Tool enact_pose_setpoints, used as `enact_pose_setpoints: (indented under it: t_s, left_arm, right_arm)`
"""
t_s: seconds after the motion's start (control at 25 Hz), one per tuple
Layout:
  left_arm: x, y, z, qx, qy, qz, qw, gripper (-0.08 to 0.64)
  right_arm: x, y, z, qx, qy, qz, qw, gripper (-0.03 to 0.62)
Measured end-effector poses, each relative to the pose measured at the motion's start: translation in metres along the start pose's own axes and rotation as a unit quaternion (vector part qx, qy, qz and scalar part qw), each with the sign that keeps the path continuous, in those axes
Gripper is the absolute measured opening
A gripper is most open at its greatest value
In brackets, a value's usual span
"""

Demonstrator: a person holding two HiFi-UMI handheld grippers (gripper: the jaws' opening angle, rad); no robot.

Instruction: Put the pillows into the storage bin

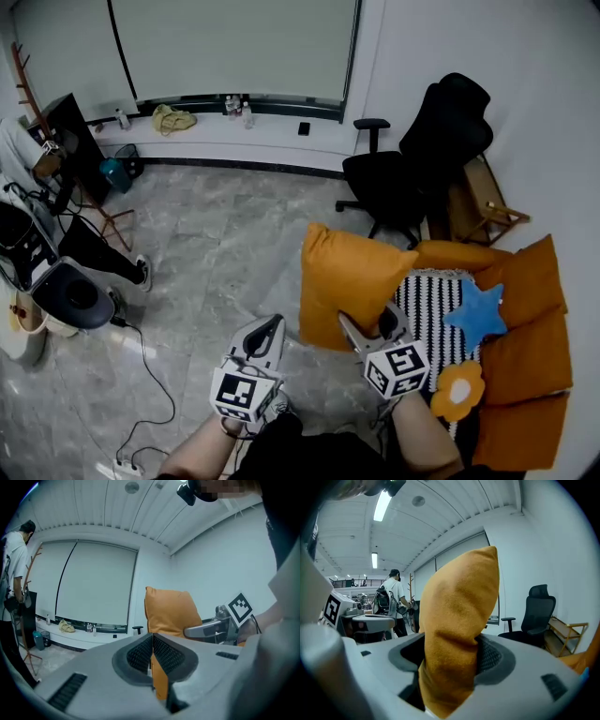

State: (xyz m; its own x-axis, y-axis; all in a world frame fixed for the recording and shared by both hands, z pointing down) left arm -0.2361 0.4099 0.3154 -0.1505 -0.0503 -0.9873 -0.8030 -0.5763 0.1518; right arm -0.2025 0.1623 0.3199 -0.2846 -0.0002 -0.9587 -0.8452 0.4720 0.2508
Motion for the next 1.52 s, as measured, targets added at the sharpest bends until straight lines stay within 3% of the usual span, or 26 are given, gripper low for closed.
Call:
enact_pose_setpoints:
  t_s: [0.32,0.72,1.16,1.52]
  left_arm:
    - [-0.022,0.016,0.05,0.007,-0.028,0.021,0.9994,0.006]
    - [-0.062,0.062,0.059,0.04,-0.045,0.068,0.9959,0.008]
    - [-0.132,0.166,0.045,0.078,-0.046,0.12,0.9886,0.008]
    - [-0.231,0.195,0.059,0.105,-0.087,0.175,0.975,0.008]
  right_arm:
    - [-0.011,0.068,0.003,0.013,-0.001,0.038,0.999,0.311]
    - [-0.051,0.137,-0.044,0.058,0.025,0.074,0.995,0.311]
    - [-0.149,0.225,-0.143,0.119,0.077,0.134,0.981,0.312]
    - [-0.26,0.296,-0.164,0.155,0.097,0.204,0.962,0.313]
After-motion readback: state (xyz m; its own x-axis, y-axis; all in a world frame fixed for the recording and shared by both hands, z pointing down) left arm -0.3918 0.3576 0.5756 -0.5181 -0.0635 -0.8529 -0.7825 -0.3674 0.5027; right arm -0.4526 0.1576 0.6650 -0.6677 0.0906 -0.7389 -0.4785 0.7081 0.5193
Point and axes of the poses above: the fingertips, and each gripper's own axes: y forward along the fingers, z to its left, x out of its top, the point moved 10 cm from there along -y, backward along the fingers, and after that the axes turned 13 degrees about x, right-handed, at the moved point
